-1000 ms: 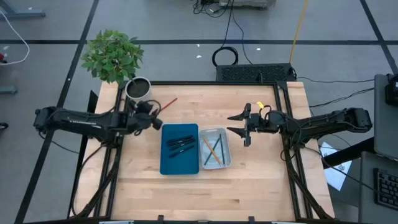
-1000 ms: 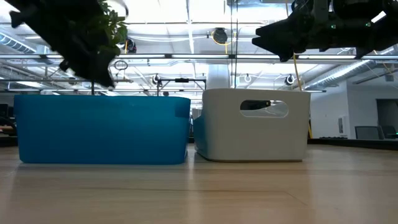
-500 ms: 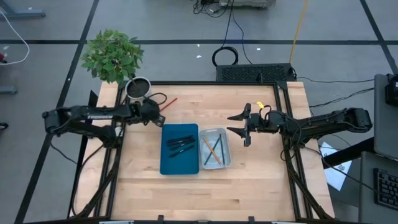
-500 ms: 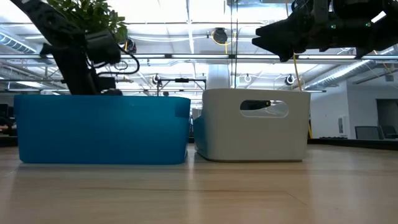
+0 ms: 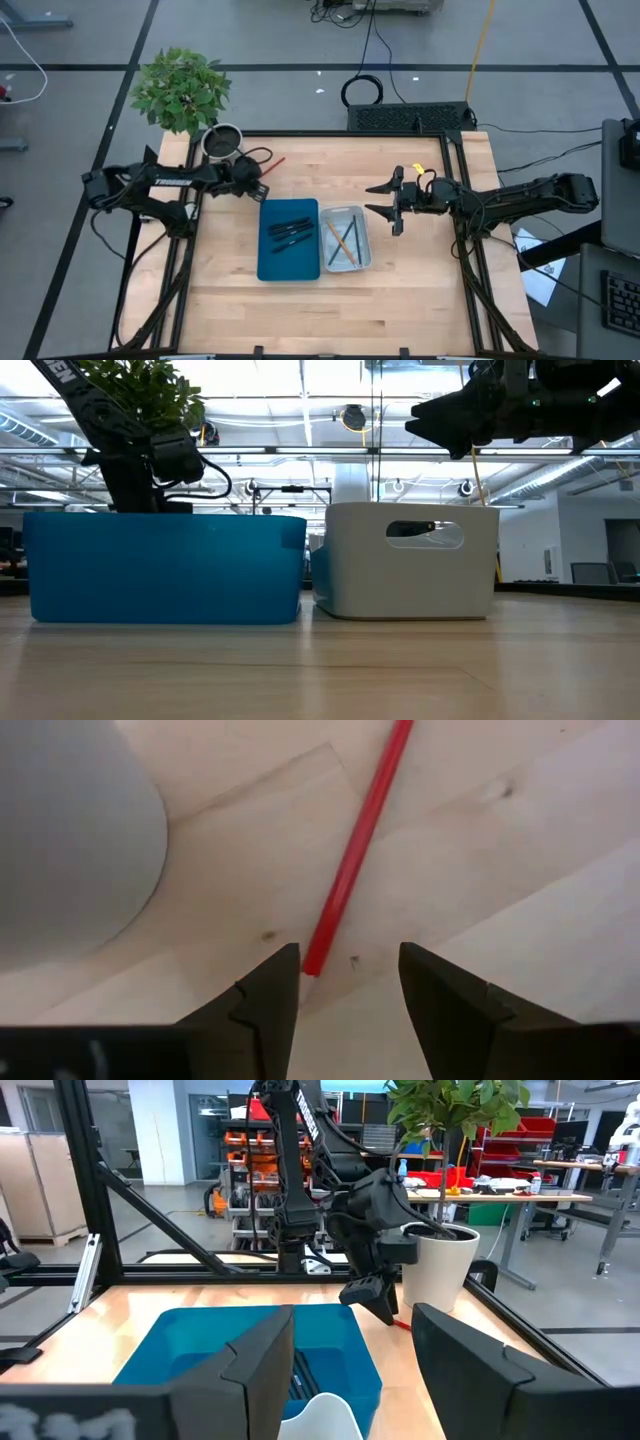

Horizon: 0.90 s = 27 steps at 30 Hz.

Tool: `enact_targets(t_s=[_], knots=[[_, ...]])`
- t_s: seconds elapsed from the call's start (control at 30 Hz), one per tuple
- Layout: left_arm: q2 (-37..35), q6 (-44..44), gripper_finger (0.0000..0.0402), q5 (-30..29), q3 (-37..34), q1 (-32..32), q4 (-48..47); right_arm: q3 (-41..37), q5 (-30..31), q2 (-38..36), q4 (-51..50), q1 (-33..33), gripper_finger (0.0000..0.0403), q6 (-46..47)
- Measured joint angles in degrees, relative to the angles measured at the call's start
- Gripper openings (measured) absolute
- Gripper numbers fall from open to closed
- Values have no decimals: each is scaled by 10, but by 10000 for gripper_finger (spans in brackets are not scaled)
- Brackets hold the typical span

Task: Sort pens & pencils
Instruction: Put the red colored pencil into the white bin

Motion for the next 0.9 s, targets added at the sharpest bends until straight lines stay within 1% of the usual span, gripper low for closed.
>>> enact_targets(t_s=[0.17, 0.4, 0.5, 0.63, 0.77, 0.9], knots=[[2, 9, 177, 6, 0, 12, -1, 0, 0, 0, 0, 0, 192, 0], [0, 26, 177, 5, 0, 13, 3, 0, 0, 0, 0, 0, 192, 0], [-9, 33, 177, 2, -1, 10, 4, 0, 0, 0, 0, 0, 192, 0], [-34, 45, 177, 16, -2, 4, 9, 0, 0, 0, 0, 0, 192, 0], [-61, 31, 177, -18, -2, -1, -10, 0, 0, 0, -1, 0, 192, 4], [-58, 25, 177, -26, -5, -1, -25, 0, -1, 0, -1, 1, 192, 13]])
